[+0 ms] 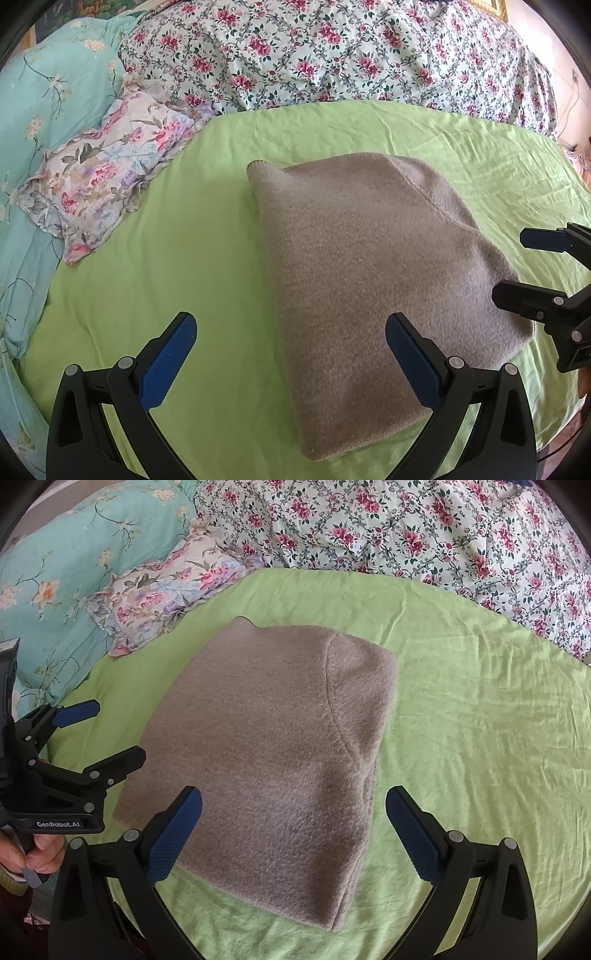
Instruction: Fold small clothes
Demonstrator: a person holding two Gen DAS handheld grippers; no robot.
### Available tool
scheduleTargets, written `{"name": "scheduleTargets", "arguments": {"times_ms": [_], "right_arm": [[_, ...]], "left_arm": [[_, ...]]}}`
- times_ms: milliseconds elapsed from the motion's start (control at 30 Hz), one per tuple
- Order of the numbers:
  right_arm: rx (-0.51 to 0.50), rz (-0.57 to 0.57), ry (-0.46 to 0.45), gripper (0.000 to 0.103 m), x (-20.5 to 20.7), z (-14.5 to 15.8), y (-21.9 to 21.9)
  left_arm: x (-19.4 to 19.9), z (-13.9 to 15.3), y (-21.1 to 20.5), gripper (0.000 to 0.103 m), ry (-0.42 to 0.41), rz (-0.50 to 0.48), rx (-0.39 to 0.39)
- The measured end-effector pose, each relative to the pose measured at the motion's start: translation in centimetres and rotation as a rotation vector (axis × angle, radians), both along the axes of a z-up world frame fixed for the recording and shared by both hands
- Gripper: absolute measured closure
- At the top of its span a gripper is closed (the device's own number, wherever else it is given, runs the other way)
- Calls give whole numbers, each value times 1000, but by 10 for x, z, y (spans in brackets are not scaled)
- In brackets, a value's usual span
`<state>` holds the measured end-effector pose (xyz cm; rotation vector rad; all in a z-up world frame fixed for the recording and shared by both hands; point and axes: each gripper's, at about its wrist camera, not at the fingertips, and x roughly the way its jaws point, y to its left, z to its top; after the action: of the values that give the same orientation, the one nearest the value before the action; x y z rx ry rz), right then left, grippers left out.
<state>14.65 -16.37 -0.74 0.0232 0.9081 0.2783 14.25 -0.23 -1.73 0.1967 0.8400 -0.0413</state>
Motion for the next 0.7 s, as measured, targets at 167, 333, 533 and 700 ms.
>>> {"name": "scheduleTargets", "arguments": {"times_ms": [167,333,533,700], "right_arm": [[0,5,-6,3,3,1,0],[2,-1,-3,3,5,1,-1],[4,-4,-1,3,7,-1,-4],[5,-7,1,3,7,-2,-3]], "left_arm": [[6,1,-2,1,-5,1,8],[9,1,-3,1,-9,2,17],[8,2,-5,1,-11,5,21],[8,2,-5,1,-16,5,24]]}}
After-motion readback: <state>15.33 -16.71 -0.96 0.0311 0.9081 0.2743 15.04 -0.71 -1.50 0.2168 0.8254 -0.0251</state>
